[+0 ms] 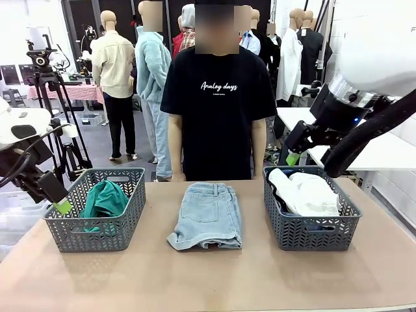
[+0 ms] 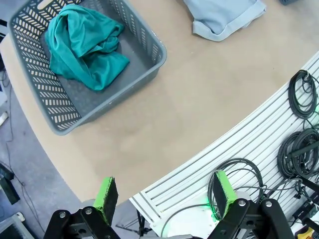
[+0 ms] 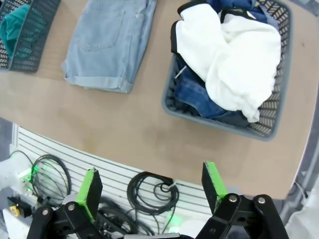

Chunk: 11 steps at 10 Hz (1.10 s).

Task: Sort the tops and bottoms.
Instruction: Lift clothes from the center of the table with your right hand.

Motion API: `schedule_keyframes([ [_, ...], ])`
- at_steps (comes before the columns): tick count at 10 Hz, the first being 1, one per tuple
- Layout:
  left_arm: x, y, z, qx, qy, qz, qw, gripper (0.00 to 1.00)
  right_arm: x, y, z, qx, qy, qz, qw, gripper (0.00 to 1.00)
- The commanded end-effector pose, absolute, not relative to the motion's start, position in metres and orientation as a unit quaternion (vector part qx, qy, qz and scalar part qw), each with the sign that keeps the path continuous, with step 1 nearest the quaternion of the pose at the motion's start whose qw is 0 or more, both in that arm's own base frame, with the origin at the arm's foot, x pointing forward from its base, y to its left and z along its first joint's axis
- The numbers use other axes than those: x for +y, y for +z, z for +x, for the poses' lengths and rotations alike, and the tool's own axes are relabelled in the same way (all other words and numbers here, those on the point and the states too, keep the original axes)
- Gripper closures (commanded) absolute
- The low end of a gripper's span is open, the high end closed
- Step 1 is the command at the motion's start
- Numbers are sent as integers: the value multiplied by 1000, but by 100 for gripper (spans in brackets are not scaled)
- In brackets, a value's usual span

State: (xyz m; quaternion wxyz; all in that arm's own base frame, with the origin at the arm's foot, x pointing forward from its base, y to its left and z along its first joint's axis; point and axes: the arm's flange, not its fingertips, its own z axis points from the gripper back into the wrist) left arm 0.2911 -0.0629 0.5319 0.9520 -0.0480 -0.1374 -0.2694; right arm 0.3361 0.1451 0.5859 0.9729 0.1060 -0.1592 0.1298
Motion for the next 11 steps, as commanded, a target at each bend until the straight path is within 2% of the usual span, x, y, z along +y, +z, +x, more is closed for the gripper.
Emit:
schedule_keyframes([
  [1, -60, 528, 289, -136, -273, -50, 951, 0, 139, 590, 319, -171, 127, 107, 971, 0],
  [3, -60, 528, 289, -136, -273, -50, 951, 0, 143, 592, 329, -167, 130, 106, 972, 0],
  [4, -60, 528, 289, -136, -273, -50, 951, 0, 150, 593, 317, -178, 112, 83, 974, 0],
  [7, -60, 528, 289, -136, -273, -50, 951, 0, 165, 594, 338, -172, 133, 77, 973, 0],
  [9, -60, 528, 289, -136, -273, -50, 951, 0, 177, 593, 361, -164, 132, 88, 974, 0],
  [11, -60, 528, 289, -136, -273, -50, 951, 0, 208, 584, 412, -152, 128, 112, 974, 0],
])
